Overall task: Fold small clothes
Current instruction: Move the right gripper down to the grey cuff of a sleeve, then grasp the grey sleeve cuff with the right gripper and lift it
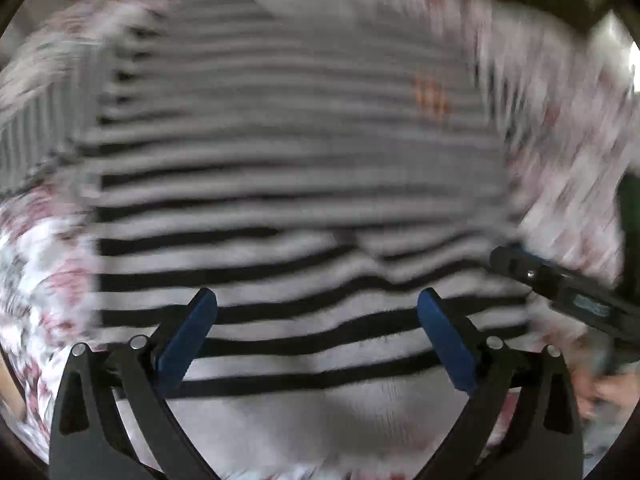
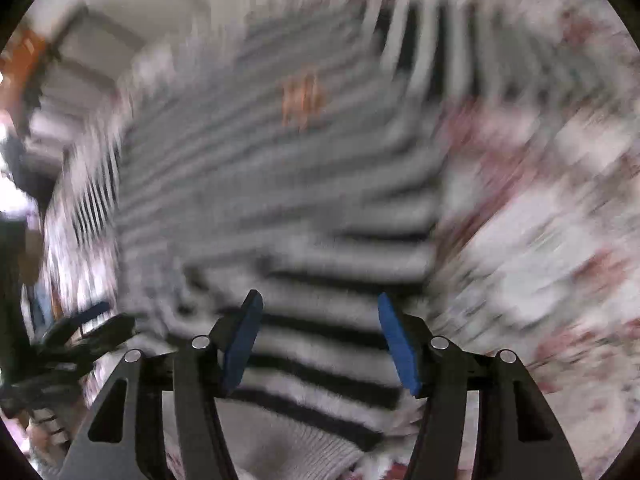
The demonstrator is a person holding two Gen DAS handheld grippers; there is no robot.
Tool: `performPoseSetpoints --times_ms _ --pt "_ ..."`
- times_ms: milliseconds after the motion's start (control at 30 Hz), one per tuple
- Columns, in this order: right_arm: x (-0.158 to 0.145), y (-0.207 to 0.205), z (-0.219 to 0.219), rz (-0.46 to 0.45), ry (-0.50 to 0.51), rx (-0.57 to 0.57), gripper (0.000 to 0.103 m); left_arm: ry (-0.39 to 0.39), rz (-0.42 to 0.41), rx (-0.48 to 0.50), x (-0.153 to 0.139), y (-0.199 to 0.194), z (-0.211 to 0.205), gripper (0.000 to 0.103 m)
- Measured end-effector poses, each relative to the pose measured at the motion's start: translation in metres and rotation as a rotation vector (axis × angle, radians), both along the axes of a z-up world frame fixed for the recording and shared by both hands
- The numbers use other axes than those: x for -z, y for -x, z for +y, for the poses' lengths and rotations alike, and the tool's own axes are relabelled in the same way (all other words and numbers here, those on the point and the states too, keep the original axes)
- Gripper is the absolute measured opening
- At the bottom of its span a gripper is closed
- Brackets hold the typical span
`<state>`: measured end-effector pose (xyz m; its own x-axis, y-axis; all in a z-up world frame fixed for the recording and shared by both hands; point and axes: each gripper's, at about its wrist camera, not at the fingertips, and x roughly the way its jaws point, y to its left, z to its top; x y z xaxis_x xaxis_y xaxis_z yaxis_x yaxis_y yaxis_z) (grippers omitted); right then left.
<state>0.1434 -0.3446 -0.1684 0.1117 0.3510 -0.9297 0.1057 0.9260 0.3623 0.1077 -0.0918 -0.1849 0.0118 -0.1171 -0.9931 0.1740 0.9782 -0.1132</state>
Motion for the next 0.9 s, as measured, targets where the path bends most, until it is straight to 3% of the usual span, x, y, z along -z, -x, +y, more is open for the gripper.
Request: performPoseSetpoints --times_ms 33,67,133,200,233,333,400,567,767,900 --pt "0.004 -0.002 -0.007 0.012 -0.02 0.023 0.054 -0.05 0.067 0.038 0.02 0.001 -0.012 0.097" --pt "-0.001 -0.005 -0.021 -0.012 -0.058 0.075 0.053 -0.076 0.078 0.046 0.027 0.003 -0.017 0.096" --pt "-0.024 -0.008 -0.069 -0.136 -0.147 0.266 0.055 -0.082 0.01 0.043 0.014 -0.004 -0.023 0.096" --pt "-0.035 -0.011 -0.138 -0.25 -0.224 0.537 0.057 -0.022 -0.097 0.045 -0.013 -0.016 -0.031 0.097" --pt "-0.032 -0.012 -0.167 -0.292 -0.278 0.659 0.057 -0.014 -0.199 0.031 -0.032 -0.024 -0.034 0.097" --pt "-0.012 -0.013 -0.238 -0.357 -0.357 0.96 0.058 -0.082 -0.36 0.028 -0.054 -0.041 -0.043 0.097" --pt "-0.001 -0.015 -0.263 -0.395 -0.384 1.037 0.058 -0.138 -0.408 0.039 -0.056 -0.053 -0.051 0.097" --pt "0.016 -0.027 -0.294 -0.408 -0.435 1.142 0.058 -0.198 -0.428 0.091 -0.044 -0.059 -0.068 0.097" --pt "0.032 -0.055 -0.318 -0.405 -0.361 1.198 0.05 -0.173 -0.352 0.07 -0.029 -0.057 -0.053 0.097" --pt "0.042 -0.067 -0.34 -0.405 -0.395 1.245 0.045 -0.157 -0.292 0.022 -0.016 -0.067 -0.039 0.097"
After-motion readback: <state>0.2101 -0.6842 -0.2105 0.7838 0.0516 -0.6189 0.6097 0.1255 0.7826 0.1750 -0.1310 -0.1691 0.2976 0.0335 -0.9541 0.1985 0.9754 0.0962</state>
